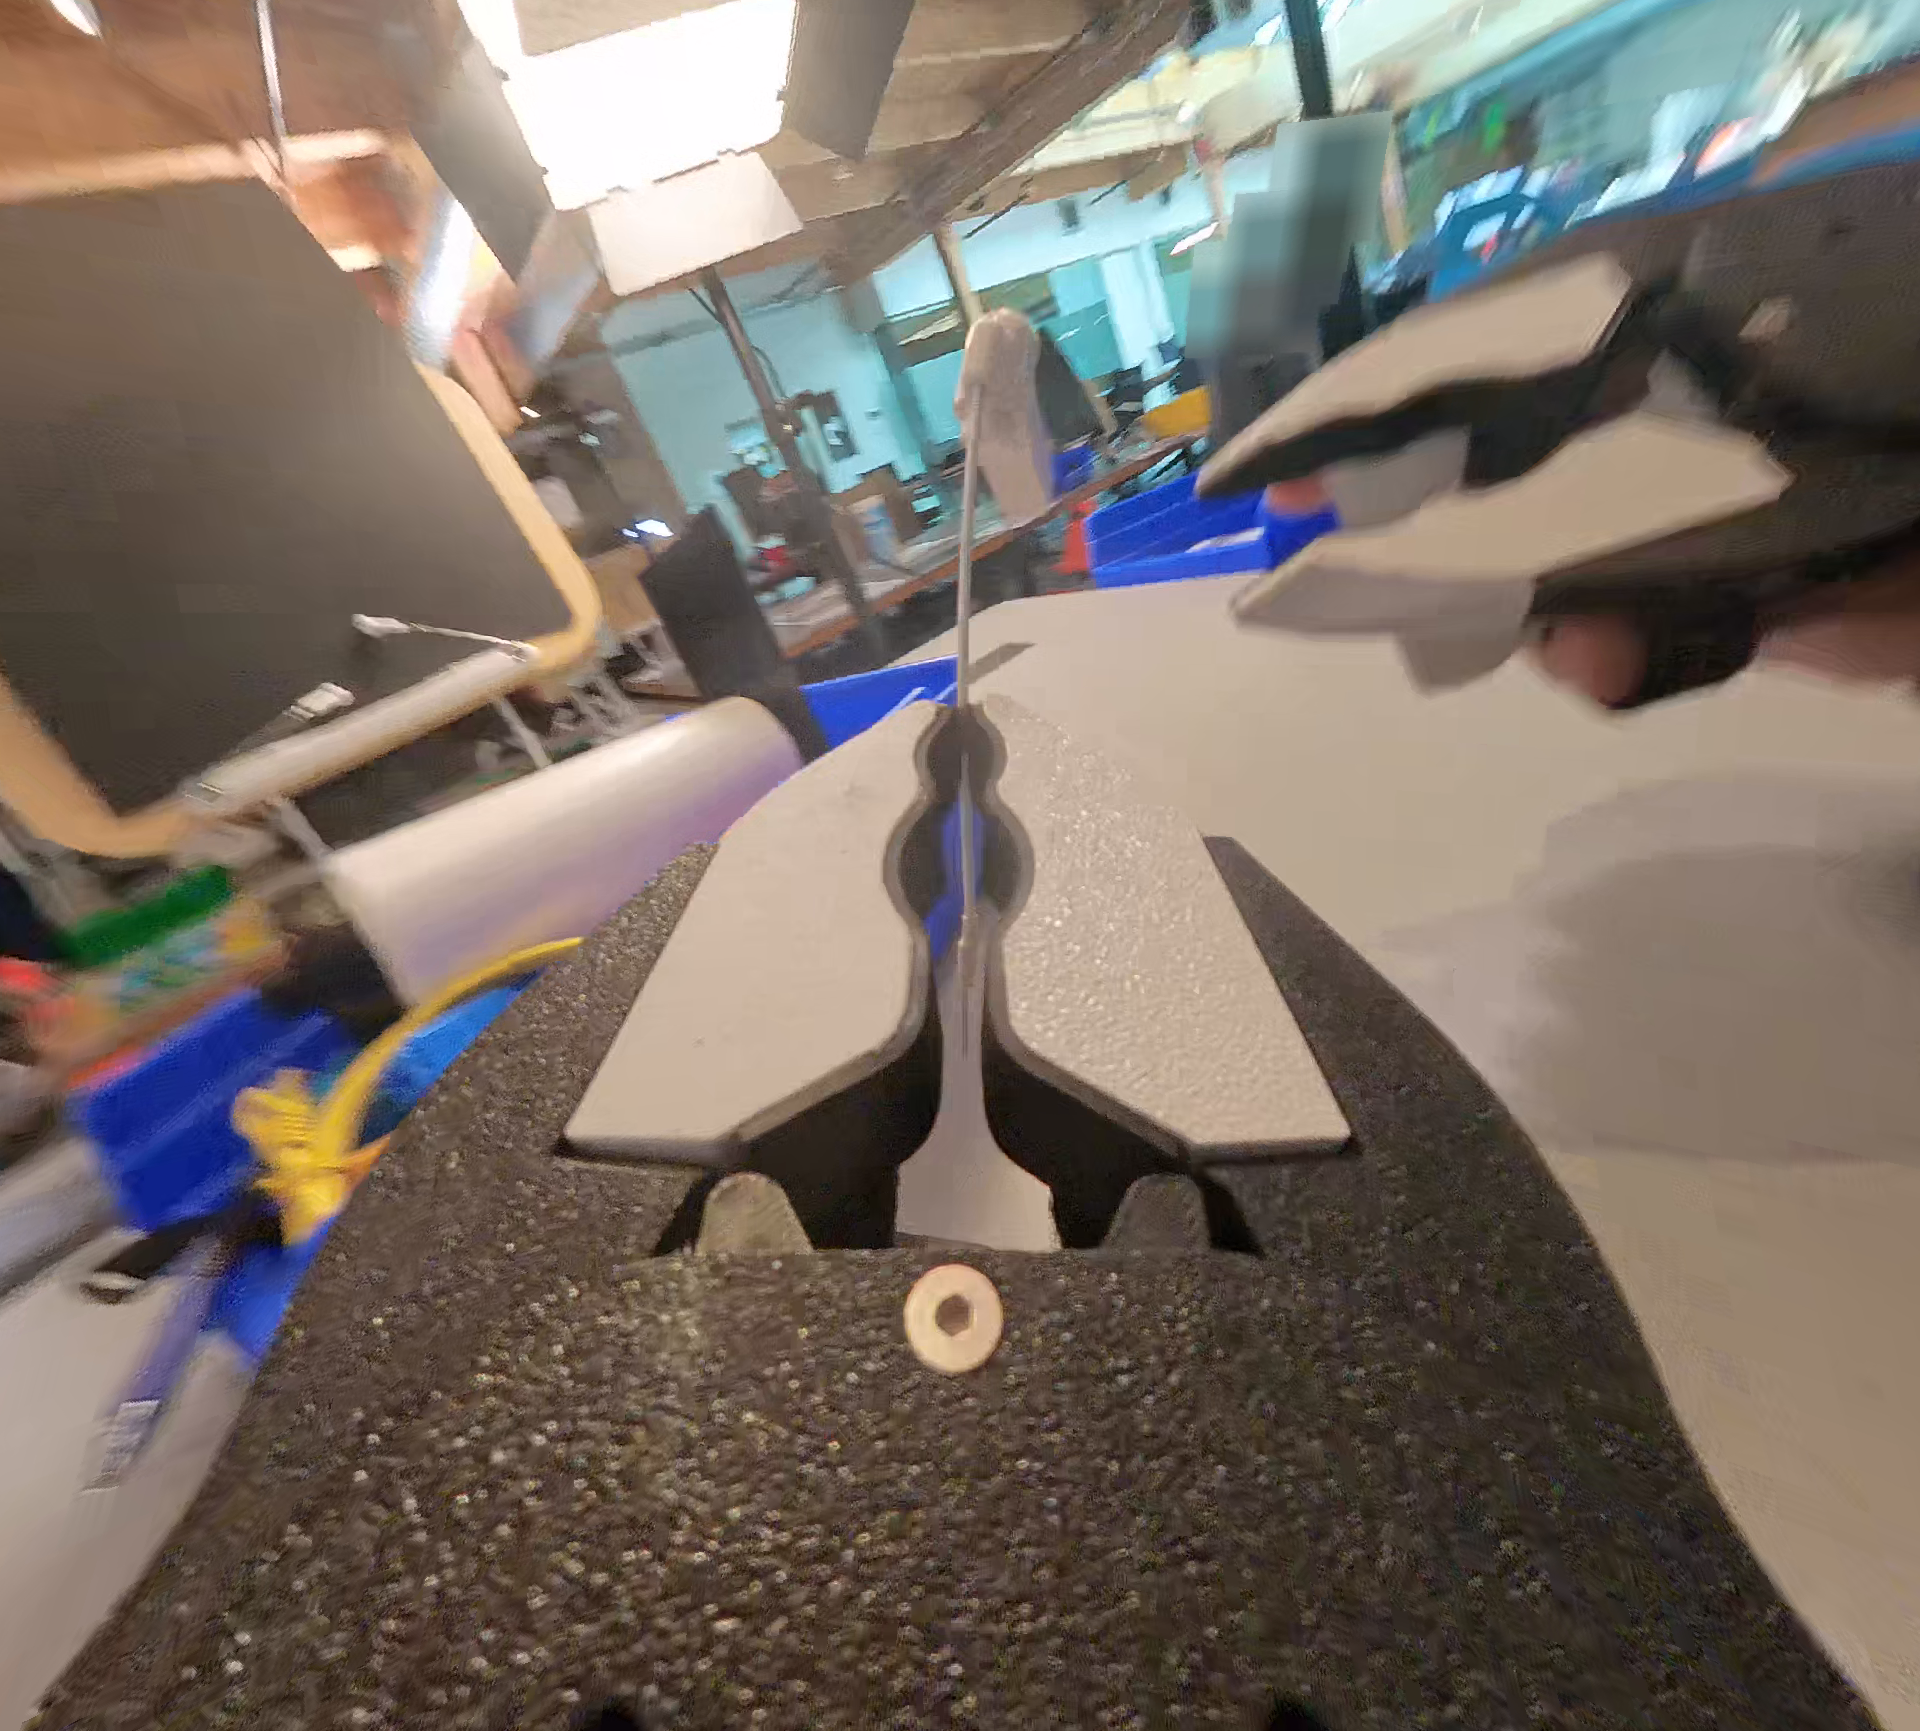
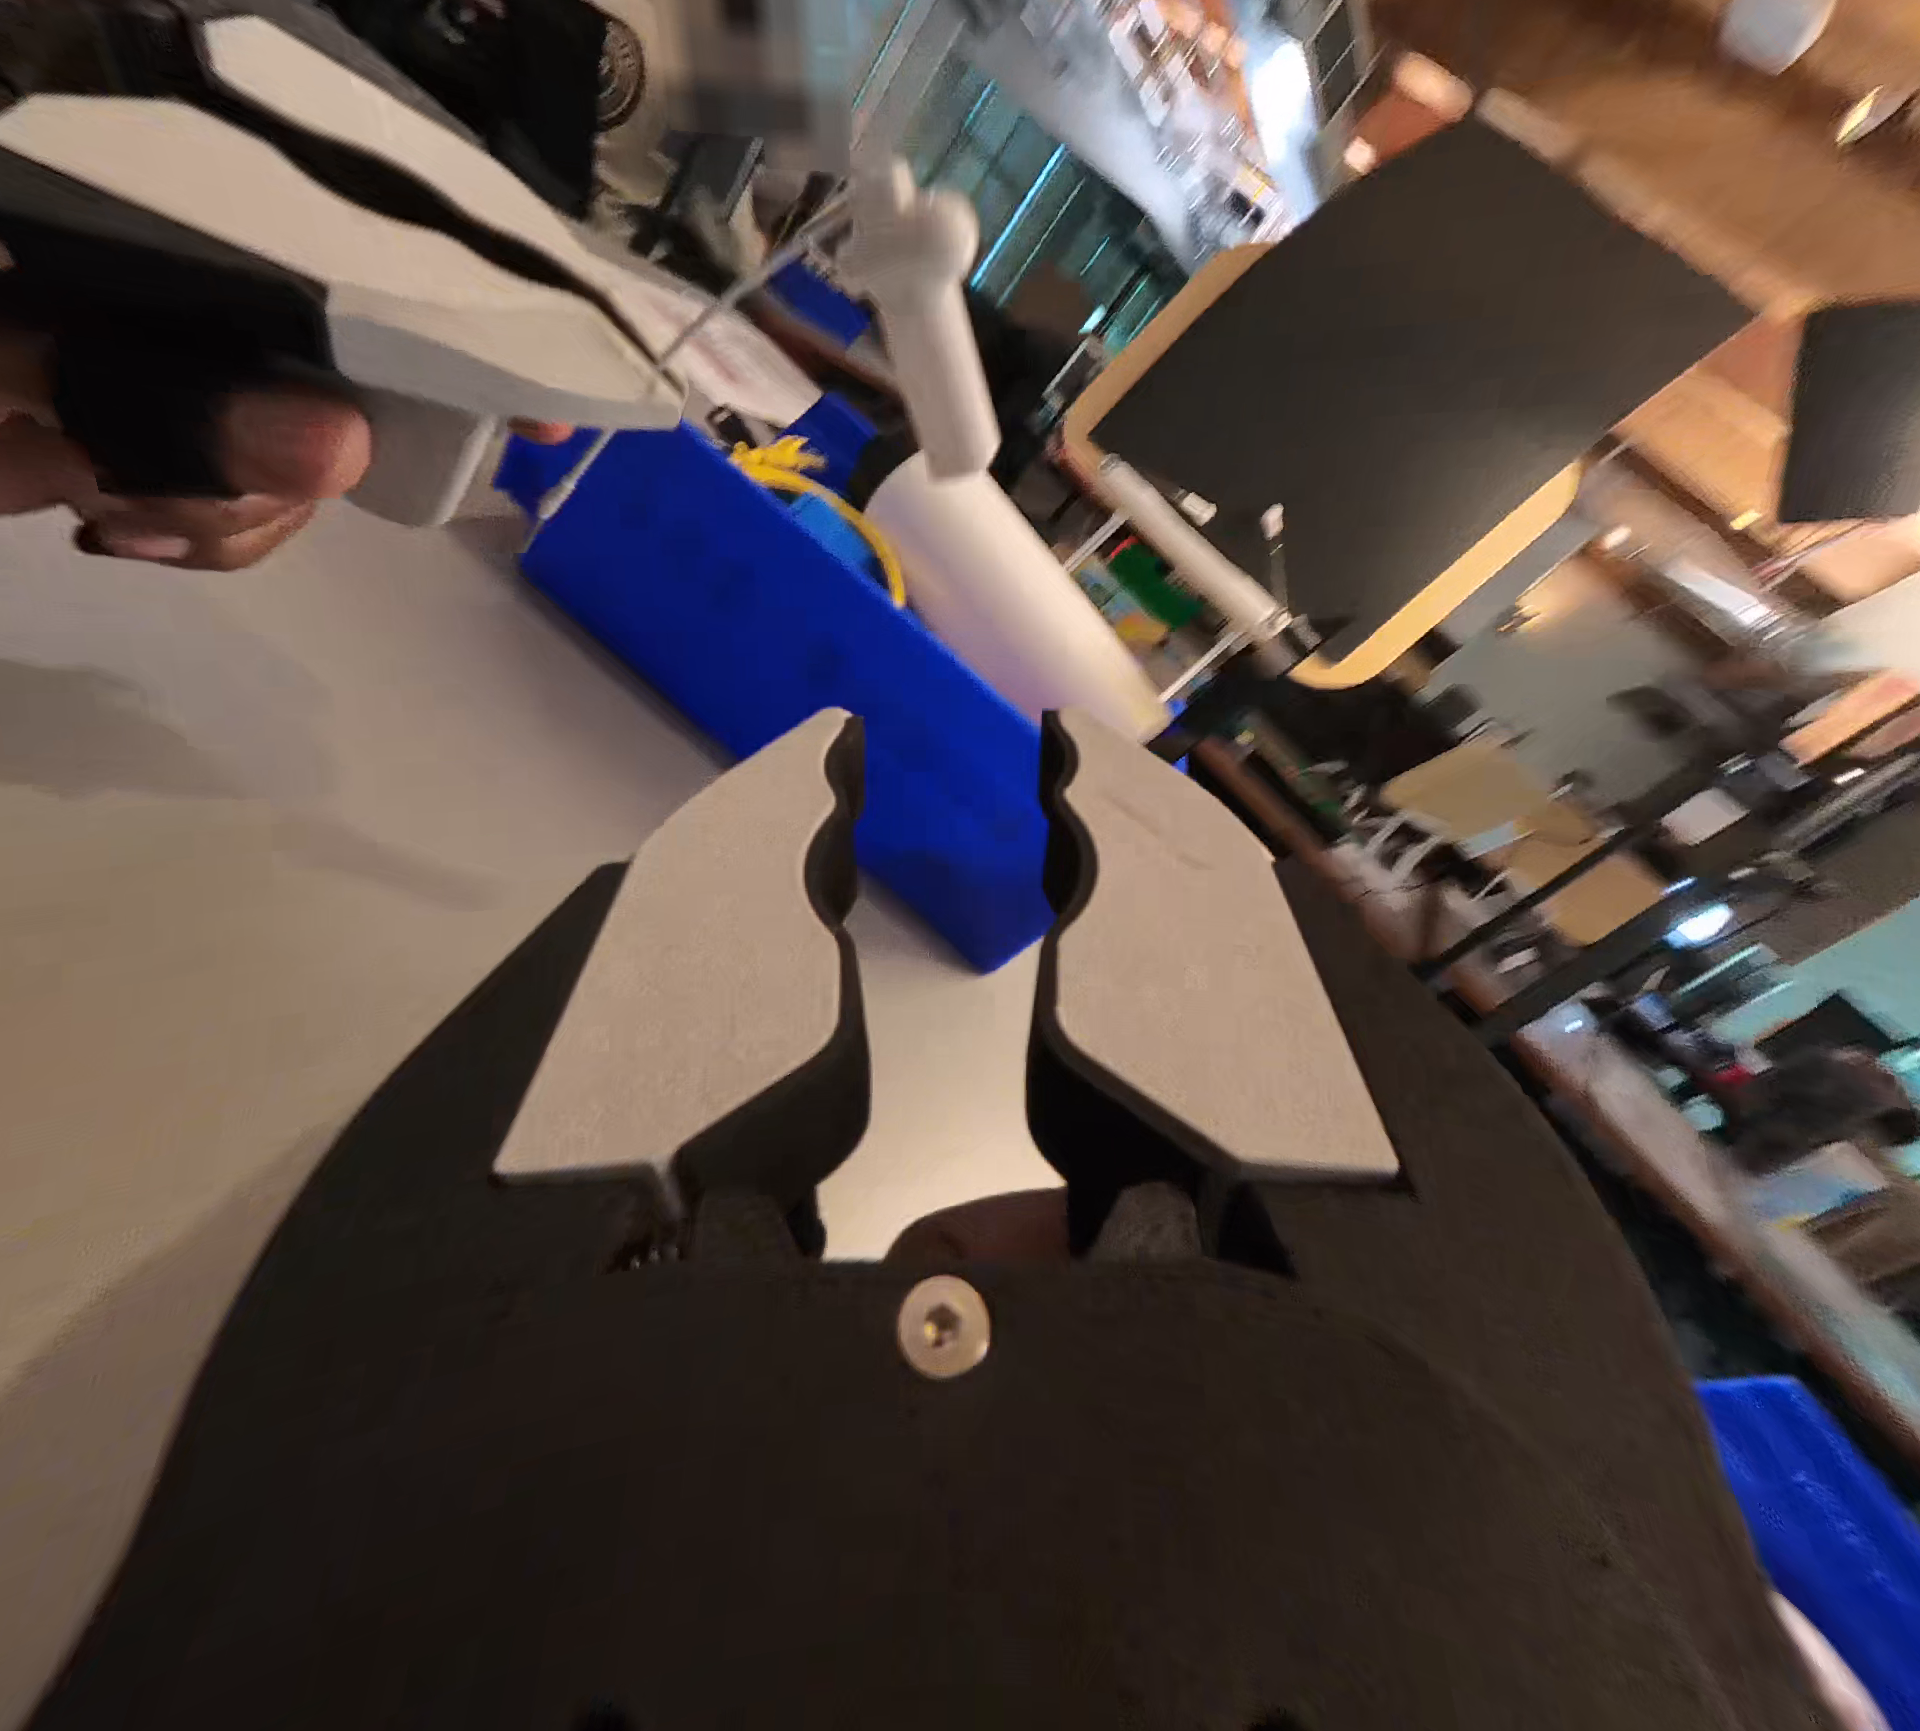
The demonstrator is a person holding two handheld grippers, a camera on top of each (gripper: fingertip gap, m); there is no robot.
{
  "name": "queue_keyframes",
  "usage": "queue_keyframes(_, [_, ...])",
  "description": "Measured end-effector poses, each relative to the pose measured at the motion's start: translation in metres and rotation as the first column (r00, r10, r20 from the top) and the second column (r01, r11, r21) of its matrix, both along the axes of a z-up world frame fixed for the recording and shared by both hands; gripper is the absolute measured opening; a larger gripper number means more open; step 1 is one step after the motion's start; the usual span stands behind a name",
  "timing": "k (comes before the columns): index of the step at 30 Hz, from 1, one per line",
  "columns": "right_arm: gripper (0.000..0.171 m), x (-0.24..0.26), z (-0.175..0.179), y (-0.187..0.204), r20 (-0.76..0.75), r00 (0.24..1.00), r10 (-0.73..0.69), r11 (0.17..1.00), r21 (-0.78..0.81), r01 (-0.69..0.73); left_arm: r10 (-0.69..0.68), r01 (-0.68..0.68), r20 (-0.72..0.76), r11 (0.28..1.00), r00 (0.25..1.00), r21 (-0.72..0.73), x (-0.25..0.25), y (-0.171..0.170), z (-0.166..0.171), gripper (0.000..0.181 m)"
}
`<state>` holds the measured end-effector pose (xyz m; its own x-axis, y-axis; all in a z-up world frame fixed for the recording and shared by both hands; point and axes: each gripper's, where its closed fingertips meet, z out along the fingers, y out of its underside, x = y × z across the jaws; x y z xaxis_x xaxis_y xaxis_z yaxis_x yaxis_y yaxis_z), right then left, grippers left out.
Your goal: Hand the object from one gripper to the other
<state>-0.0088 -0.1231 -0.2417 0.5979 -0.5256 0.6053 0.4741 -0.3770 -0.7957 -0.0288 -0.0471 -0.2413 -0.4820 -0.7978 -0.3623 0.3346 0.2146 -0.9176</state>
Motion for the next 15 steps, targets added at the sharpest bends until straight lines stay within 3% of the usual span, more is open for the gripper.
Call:
queue_keyframes(3, [0.038, -0.013, 0.016, -0.001, 0.180, 0.984, 0.005, 1.000, 0.015, -0.008, 0.072, -0.092, 0.104, 0.975, 0.992, 0.201, 0.002, 0.000, -0.008, 0.002])
queue_keyframes(6, [0.040, -0.030, 0.013, 0.008, 0.253, 0.963, 0.093, 0.996, -0.037, -0.086, 0.056, -0.097, 0.155, 0.957, 0.986, 0.272, -0.001, -0.003, -0.010, 0.002])
queue_keyframes(9, [0.042, -0.038, 0.002, 0.016, 0.180, 0.966, 0.188, 0.982, -0.068, -0.178, 0.068, -0.123, 0.185, 0.945, 0.980, 0.304, -0.001, -0.002, -0.011, 0.002])
queue_keyframes(15, [0.040, -0.044, 0.006, 0.012, -0.015, 0.951, 0.308, 0.950, 0.057, -0.307, 0.095, -0.187, 0.257, 0.913, 0.962, 0.363, 0.000, -0.001, -0.011, 0.002])
